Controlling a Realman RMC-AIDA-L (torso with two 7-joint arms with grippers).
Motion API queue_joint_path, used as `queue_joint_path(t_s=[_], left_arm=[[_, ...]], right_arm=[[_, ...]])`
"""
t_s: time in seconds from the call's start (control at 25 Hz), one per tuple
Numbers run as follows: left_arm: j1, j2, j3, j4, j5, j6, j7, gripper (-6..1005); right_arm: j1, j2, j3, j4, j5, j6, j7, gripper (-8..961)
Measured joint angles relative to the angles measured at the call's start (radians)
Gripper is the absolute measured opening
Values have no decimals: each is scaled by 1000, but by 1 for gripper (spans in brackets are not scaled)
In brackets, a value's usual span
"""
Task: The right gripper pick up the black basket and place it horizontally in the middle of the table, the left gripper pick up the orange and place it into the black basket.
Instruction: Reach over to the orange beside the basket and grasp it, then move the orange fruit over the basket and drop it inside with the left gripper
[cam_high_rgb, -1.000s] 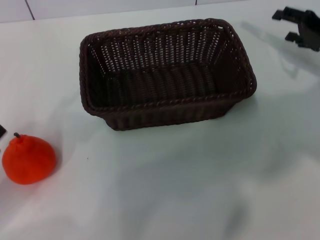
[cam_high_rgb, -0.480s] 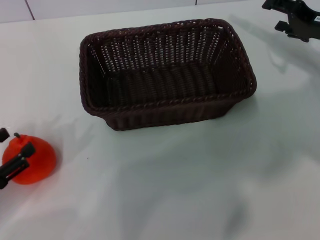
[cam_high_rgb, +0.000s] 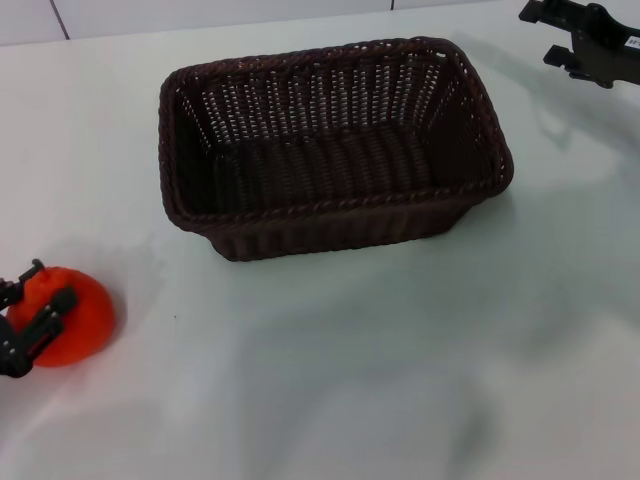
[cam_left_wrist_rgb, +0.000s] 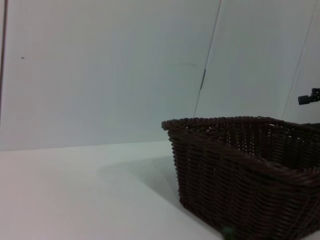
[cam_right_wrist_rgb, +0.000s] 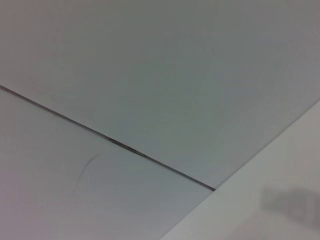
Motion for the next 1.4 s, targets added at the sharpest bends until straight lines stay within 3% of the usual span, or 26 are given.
queue_joint_path(t_s=[0.28, 0.48, 0.6, 0.84, 0.96, 1.12, 1.4], left_arm=[[-4, -3, -2, -1, -1, -8, 0, 356], [-4, -3, -4, -1, -2, -33, 0, 262], [-6, -2, -39, -2, -5, -124, 4, 244], [-45, 2, -204, -3, -7, -384, -5, 206], [-100, -8, -255, 0, -35, -464, -39, 185], [-201, -31, -259, 3, -71, -455, -83, 153], [-366, -63, -244, 47, -72, -224, -186, 131]], right_arm=[[-2, 0, -3, 0, 0, 0, -1, 888], [-1, 0, -1, 0, 0, 0, -1, 888], [-2, 0, 3, 0, 1, 0, -1, 888], [-4, 0, 3, 0, 13, 0, -5, 888], [-4, 0, 2, 1, 33, 11, -13, 888], [-4, 0, -3, 11, 91, 63, -30, 888], [1, 16, -5, 15, 167, 104, -93, 888]])
